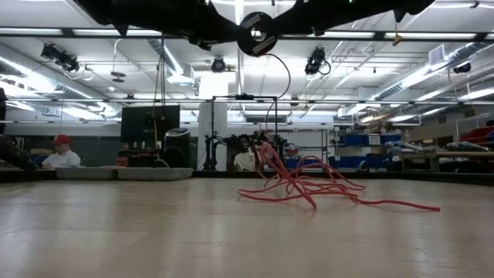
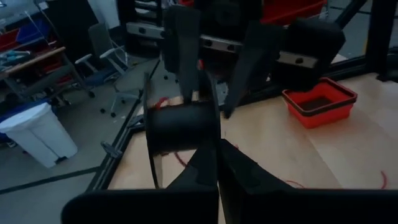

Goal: Coil cords
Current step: Coil the red wire onto the spool

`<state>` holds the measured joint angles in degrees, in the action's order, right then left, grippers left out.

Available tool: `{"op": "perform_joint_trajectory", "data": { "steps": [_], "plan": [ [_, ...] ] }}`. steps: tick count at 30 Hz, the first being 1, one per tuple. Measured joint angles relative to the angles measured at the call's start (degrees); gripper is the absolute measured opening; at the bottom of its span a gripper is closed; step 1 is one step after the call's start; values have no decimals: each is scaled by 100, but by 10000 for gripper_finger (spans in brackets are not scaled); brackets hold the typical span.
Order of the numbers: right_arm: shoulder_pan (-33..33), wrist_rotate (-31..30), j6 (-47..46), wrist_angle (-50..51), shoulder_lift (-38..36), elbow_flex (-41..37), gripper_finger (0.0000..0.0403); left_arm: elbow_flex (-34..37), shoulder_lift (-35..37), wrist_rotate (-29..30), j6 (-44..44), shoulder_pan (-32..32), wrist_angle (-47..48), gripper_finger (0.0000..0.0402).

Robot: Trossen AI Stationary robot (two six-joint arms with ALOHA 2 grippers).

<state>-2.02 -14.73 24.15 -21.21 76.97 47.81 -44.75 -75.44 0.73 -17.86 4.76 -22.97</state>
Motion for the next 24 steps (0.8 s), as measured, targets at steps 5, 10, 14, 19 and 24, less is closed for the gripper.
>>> {"op": "perform_joint_trajectory", "data": {
  "steps": [5,10,14,19,24],
  "plan": [
    [-2,-221,39,-7,63,0,101,4,-37,201,-37,-35,45,0],
    [2,-248,104,22,54,-2,54,4,-34,197,-74,-35,59,0],
    [32,-200,141,175,57,0,9,4,-35,218,-117,-31,113,0],
    [61,-117,95,179,61,0,4,4,-35,528,-3,-41,159,4],
    [63,-79,93,180,68,0,2,-3,-15,575,61,-46,97,47]
  ]
}}
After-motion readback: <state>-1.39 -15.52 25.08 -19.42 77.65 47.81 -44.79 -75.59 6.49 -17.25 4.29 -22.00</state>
